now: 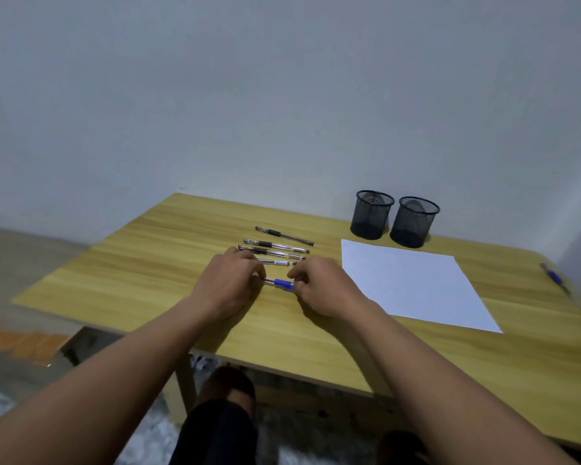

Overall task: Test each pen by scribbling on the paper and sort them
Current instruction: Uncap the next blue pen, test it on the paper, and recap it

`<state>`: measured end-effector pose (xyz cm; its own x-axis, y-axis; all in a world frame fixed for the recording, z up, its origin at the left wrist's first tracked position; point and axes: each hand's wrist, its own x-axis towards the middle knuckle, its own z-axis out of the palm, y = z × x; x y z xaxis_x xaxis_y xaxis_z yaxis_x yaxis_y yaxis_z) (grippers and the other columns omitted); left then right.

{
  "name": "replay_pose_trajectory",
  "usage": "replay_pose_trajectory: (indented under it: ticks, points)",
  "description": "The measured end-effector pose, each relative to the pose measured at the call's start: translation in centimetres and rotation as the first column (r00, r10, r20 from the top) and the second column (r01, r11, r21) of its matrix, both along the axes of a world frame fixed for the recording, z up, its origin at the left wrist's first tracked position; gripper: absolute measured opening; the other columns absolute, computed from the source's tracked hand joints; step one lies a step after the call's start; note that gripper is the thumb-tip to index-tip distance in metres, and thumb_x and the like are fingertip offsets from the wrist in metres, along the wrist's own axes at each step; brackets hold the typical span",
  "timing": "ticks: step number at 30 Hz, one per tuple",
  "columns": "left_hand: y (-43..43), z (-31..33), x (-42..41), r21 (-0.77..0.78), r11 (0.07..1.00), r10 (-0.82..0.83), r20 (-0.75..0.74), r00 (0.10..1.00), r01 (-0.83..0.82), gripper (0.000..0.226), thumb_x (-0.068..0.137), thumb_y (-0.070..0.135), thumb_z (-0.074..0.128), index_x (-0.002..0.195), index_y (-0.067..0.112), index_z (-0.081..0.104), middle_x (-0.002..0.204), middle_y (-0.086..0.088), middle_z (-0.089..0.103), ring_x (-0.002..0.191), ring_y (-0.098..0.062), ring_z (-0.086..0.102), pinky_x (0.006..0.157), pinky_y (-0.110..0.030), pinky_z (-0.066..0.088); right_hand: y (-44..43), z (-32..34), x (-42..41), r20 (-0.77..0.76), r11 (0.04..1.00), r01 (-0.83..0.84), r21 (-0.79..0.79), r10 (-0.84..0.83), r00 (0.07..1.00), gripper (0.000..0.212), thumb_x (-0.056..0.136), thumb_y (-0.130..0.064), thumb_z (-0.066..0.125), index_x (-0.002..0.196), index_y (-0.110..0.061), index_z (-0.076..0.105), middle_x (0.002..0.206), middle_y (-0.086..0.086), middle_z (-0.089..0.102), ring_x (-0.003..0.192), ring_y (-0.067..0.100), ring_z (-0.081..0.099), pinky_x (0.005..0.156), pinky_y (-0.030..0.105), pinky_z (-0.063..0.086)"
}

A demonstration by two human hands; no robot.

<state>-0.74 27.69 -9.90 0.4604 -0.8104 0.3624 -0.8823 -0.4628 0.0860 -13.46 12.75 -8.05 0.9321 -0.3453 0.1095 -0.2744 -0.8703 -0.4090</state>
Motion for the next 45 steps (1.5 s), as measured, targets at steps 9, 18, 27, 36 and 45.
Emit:
replay_pose_trajectory:
  ticks: [9,18,27,36,45]
  points:
    - [-2.2,3.4,-0.7,-0.126,0.978,-0.152,0.108,0.982,0.166,0.012,0.089,0.018,0.067,0.097,0.023,0.074,0.094,0.003,0.073,0.088,-0.025,0.064,0.065,-0.039,0.05,-1.6,1.1,-1.6,0.132,0.996,0.069,0.058,-0.076,0.988,0.014,0.094,-0.031,0.066,0.101,-0.024,0.076,0.08,-0.009,0.06,0.076,0.016,0.058,0.064,0.034,0.046]
    - [-6.3,5.1,-4.4,-0.582,0.813,-0.144,-0.181,0.973,0.012,0.042,0.09,0.02,0.067,0.13,0.02,0.056,0.119,0.001,0.061,0.107,-0.015,0.058,0.087,-0.034,0.052,-3.5,3.6,-4.1,0.327,0.864,0.169,0.474,-0.351,0.877,0.003,0.09,-0.019,0.071,0.092,-0.017,0.069,0.079,0.006,0.073,0.069,0.016,0.065,0.064,0.03,0.049]
    - [-9.8,5.8,-6.6,-0.547,0.837,-0.386,-0.563,0.731,0.02,0.019,0.079,0.014,0.08,0.097,0.018,0.078,0.088,0.008,0.077,0.082,0.002,0.07,0.078,-0.021,0.055,-5.2,4.6,-5.5,0.367,0.43,-0.102,0.897,-0.594,0.716,0.006,0.091,-0.003,0.063,0.086,-0.005,0.064,0.084,0.012,0.072,0.08,0.019,0.074,0.077,0.033,0.062]
    - [-11.4,8.7,-5.6,-0.491,0.868,-0.367,-0.525,0.768,0.079,0.016,0.082,0.012,0.077,0.096,0.018,0.08,0.075,0.008,0.074,0.054,0.01,0.059,0.054,-0.009,0.045,-7.7,4.9,-5.8,0.373,0.331,-0.199,0.922,-0.626,0.685,0.002,0.091,-0.005,0.071,0.09,-0.004,0.072,0.085,0.014,0.073,0.072,0.016,0.07,0.07,0.025,0.061]
    - [-13.9,9.5,-2.3,-0.416,0.905,-0.34,-0.584,0.737,0.088,0.016,0.083,0.018,0.076,0.081,0.033,0.079,0.08,-0.014,0.074,0.068,-0.033,0.062,0.069,-0.045,0.056,-9.9,4.9,-3.2,0.367,0.288,-0.231,0.929,-0.649,0.666,0.008,0.091,-0.001,0.071,0.084,0.002,0.072,0.075,0.016,0.072,0.074,0.024,0.07,0.069,0.021,0.062]
